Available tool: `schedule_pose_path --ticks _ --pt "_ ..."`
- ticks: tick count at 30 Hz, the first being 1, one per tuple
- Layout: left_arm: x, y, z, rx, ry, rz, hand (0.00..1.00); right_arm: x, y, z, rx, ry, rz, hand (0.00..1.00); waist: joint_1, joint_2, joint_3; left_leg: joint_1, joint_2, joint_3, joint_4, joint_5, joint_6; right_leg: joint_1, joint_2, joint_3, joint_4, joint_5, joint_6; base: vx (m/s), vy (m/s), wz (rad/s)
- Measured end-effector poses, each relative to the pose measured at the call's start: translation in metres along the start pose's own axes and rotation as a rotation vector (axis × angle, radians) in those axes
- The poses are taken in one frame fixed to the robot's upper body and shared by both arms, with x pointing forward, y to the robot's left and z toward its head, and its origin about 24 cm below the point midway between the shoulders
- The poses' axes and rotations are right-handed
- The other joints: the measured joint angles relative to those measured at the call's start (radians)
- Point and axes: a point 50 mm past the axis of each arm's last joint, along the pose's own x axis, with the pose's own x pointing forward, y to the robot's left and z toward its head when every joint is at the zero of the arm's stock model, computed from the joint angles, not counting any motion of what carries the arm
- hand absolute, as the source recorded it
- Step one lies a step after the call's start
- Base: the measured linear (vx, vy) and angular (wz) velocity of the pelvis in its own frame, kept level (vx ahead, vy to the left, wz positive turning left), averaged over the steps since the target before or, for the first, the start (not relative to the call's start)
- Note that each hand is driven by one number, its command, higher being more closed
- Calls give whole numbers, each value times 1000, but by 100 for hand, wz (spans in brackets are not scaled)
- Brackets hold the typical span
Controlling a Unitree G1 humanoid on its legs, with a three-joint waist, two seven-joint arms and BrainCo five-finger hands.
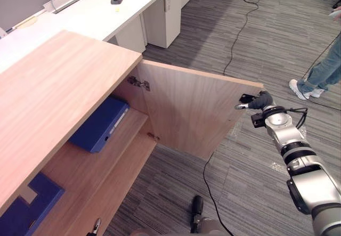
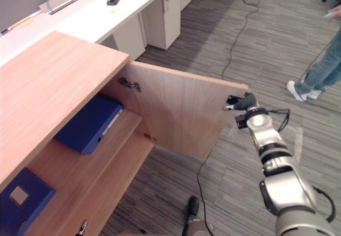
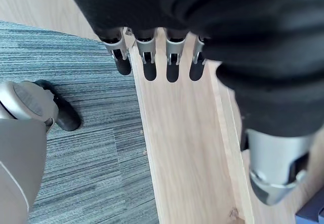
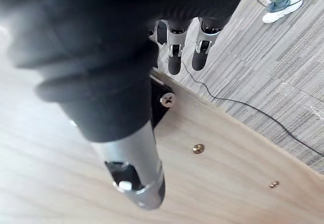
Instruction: Walk over to the cabinet, pick up the folder, carry it to the office cabinet, place the folder inside the office cabinet, then close the office cabinet door
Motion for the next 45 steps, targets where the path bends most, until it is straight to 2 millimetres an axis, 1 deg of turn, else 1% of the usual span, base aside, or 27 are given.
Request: schedule_pose_path --ticks 2,3,5,6,7,11,12,13,15,16,17,20,23,27,30,32,34,35,36,38,39,40,41,42,43,44,45 --pt "0 -1 0 6 1 -5 0 -2 10 2 -75 -16 82 0 -5 0 -1 -1 5 6 5 0 0 -3 6 8 0 -2 -3 22 34 -14" --pt "0 -1 -1 13 4 -7 0 -5 17 3 -152 -31 147 0 -5 -1 -5 -4 7 14 8 0 0 -11 11 18 0 -1 -5 -1 42 -26" --pt "-1 0 -3 16 10 -6 0 -10 30 6 -234 -60 260 0 -10 -2 -26 -19 10 23 9 0 -1 -33 18 30 0 2 -8 3 33 -24" --pt "-1 0 -3 17 9 -7 0 -14 42 13 -280 -100 335 0 -14 -3 -31 -17 13 29 10 1 -1 -34 22 36 0 3 -9 18 18 -16" --pt "-1 1 -4 18 13 -4 0 -20 53 13 -344 -120 417 0 -15 -6 -47 -16 16 39 10 2 -3 -35 28 41 0 3 -9 19 17 -15" --pt "-1 2 -7 21 25 -6 0 -48 83 16 -490 -195 683 0 -17 -26 -79 -19 19 70 14 2 -3 -44 34 50 -5 4 -8 -4 23 -11" --pt "-1 3 -7 19 25 -7 0 -57 95 17 -526 -227 767 0 -17 -35 -96 -30 19 75 14 2 -3 -56 35 51 -5 4 -8 -33 21 -2" --pt "-1 4 -6 12 25 -7 0 -70 113 20 -557 -280 886 0 -15 -47 -117 -41 19 80 11 2 -3 -68 34 52 -5 6 -5 -24 21 4" --pt "0 6 -6 2 31 1 0 -87 135 22 -605 -340 1032 0 -10 -68 -131 -42 18 81 6 2 -3 -68 36 53 -5 16 -2 -15 21 11" --pt "0 9 -6 -12 35 15 0 -102 150 25 -622 -395 1140 0 -6 -80 -138 -39 17 87 0 -10 -5 -68 35 54 -5 29 -7 -23 65 8" --pt "0 12 -5 -33 36 28 0 -121 164 28 -649 -460 1264 0 8 -90 -141 -32 18 98 -11 -28 -4 -69 34 57 -6 36 -9 -18 83 3" --pt "-1 25 -2 -90 23 75 0 -155 183 29 -635 -560 1445 0 29 -123 -150 -28 5 116 -11 -33 -3 -74 25 79 -5 53 -14 -7 112 -11" --pt "-1 33 0 -120 20 106 0 -160 179 29 -648 -565 1468 0 36 -140 -154 -29 -5 136 -10 -33 -1 -84 19 100 -2 63 -15 17 116 -18" --pt "1 32 4 -129 12 96 0 -159 167 24 -668 -531 1459 0 42 -147 -150 -27 -5 147 -8 -33 -2 -87 22 109 0 68 -17 30 64 -8" --pt "1 32 3 -118 24 94 0 -158 167 17 -725 -526 1427 0 46 -154 -146 -26 -4 152 -6 -33 -3 -88 27 116 0 68 -17 33 44 -7" --pt "1 30 2 -113 29 90 0 -152 175 6 -755 -502 1401 0 59 -160 -141 -26 -4 154 -3 -33 -3 -88 27 119 0 68 -17 21 43 -6" --pt "1 26 0 -118 40 83 0 -135 200 -9 -737 -431 1327 0 84 -168 -131 -30 -4 153 8 -37 -5 -87 27 119 0 69 -18 3 35 -1" --pt "1 24 -2 -113 45 77 0 -131 208 -12 -704 -407 1303 0 92 -162 -122 -29 -4 149 12 -40 -8 -84 24 119 0 68 -16 -5 53 6" --pt "0 19 -8 -103 61 64 0 -123 222 -17 -603 -349 1233 0 106 -157 -112 -29 -4 140 15 -42 -10 -77 19 115 0 67 -15 -2 64 22" --pt "-2 9 -19 -93 92 41 0 -113 243 -27 -426 -226 1120 0 109 -143 -88 -29 -8 106 20 -45 -11 -59 7 87 0 61 -8 -11 71 42" --pt "-3 5 -24 -86 108 28 0 -111 250 -35 -367 -160 1067 0 112 -133 -78 -31 -11 87 26 -48 -8 -49 -1 69 0 53 -4 -7 66 82" --pt "-6 -4 -34 -57 137 2 0 -113 258 -57 -253 -6 984 0 112 -110 -62 -37 -20 37 36 -56 -3 -23 -22 22 1 41 10 6 94 117" --pt "-6 -7 -36 -32 138 -8 0 -119 260 -79 -166 133 907 0 106 -89 -61 -68 -26 -29 53 -59 2 -19 -35 -1 19 15 28 20 105 116" --pt "-6 -8 -35 -21 137 -12 0 -120 260 -84 -142 166 888 0 107 -82 -57 -73 -23 -54 55 -56 7 -20 -36 4 33 4 39 40 113 161" --pt "-4 -14 -32 30 127 -35 0 -129 257 -107 -46 310 801 0 85 -67 -39 -89 -38 -148 52 -47 9 -22 -25 80 105 -47 64 78 94 195" --pt "-3 -20 -28 81 115 -53 0 -144 252 -132 56 470 704 0 82 -57 -36 -103 -46 -239 40 -28 16 -30 -25 173 175 -90 55 101 85 218" --pt "-2 -22 -26 97 106 -59 0 -150 249 -142 95 535 662 0 82 -52 -32 -105 -50 -275 30 -20 12 -32 -26 236 203 -102 69 125 81 200"
